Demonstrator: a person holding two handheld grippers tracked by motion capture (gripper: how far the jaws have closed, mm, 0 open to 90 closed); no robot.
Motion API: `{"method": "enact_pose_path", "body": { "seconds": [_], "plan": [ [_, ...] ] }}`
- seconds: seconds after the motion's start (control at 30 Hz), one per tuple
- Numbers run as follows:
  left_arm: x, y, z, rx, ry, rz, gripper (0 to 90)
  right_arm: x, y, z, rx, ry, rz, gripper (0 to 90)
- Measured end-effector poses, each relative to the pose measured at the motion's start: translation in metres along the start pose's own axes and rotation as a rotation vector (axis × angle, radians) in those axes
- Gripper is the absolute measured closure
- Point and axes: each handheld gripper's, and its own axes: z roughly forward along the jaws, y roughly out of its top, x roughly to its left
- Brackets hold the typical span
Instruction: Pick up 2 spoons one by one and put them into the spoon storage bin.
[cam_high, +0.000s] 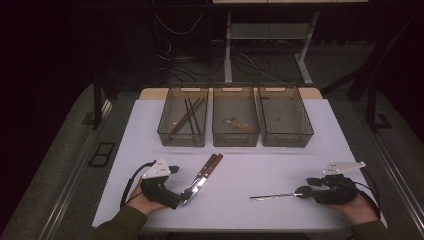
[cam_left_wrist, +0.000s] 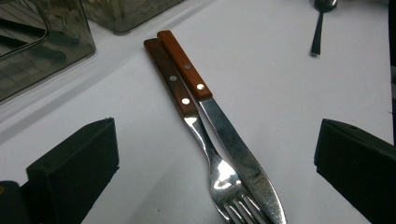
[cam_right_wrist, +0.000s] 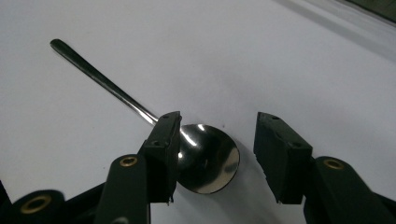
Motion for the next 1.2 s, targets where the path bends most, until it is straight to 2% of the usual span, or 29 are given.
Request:
{"method": "enact_pose_path", "body": {
  "seconds": [0.1,0.3,0.6,0.8,1.07,1.2],
  "plan": [
    [-0.001,0.0,0.0,-0.003,0.0,-0.004,0.0,-0.001,-0.002,0.003,0.016,0.009,-0.017,51.9],
    [-0.001,0.0,0.002,0.005,-0.002,0.005,0.0,-0.002,-0.004,0.005,0.042,0.031,-0.021,53.7],
    [-0.001,0.0,0.002,0.013,0.001,-0.001,0.0,0.001,-0.005,0.005,0.046,0.036,-0.07,55.9],
    [-0.001,0.0,0.003,0.015,0.001,0.007,0.0,0.0,-0.01,0.003,0.033,0.058,-0.096,60.5],
    [-0.001,0.001,0.003,0.015,0.001,0.01,0.0,0.0,-0.011,0.001,0.033,0.063,-0.116,71.0],
    [-0.001,0.0,0.003,0.015,0.0,0.004,0.0,-0.002,-0.014,-0.004,0.031,0.097,-0.101,80.3]
  ]
}}
